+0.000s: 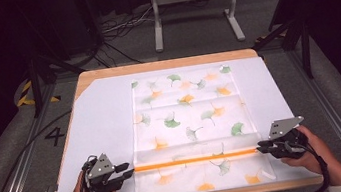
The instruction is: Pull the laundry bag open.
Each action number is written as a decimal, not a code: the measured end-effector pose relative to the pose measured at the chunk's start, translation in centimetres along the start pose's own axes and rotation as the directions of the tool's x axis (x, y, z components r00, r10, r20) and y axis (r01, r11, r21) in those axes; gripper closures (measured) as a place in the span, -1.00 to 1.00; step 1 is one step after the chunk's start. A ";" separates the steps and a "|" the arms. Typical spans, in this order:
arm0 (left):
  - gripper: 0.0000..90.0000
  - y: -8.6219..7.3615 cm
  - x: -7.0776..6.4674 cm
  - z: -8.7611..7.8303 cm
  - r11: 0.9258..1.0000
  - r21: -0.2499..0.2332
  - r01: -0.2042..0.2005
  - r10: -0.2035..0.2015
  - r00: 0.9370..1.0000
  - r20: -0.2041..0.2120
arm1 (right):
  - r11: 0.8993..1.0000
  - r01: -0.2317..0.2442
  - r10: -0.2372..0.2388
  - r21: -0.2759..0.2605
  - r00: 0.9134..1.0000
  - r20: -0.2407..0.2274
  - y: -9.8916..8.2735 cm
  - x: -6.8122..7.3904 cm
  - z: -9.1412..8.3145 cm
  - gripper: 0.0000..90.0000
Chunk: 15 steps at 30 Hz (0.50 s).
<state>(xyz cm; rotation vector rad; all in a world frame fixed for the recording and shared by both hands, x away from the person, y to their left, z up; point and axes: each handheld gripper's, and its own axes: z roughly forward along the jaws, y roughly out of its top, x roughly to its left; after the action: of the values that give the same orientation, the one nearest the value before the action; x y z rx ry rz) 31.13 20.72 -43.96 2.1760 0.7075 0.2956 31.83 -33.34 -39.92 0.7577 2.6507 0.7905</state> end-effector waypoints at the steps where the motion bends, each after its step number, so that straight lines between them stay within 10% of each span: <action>1: 0.51 0.0 0.0 -0.1 1.000 -0.004 0.002 -0.002 1.000 0.000 | 1.000 -0.003 0.003 -0.014 1.000 0.004 0.1 -0.1 -0.1 0.73; 15: 0.24 0.6 1.1 -0.7 0.999 -0.040 -0.019 0.016 0.996 -0.093 | 0.983 -0.029 0.055 -0.181 0.989 0.136 0.3 -0.5 -0.8 0.52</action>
<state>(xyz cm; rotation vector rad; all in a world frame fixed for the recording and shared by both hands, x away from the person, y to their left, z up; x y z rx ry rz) 31.94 21.52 -43.05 2.1421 0.7277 0.4186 32.06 -33.79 -39.06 0.7929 2.4088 0.9353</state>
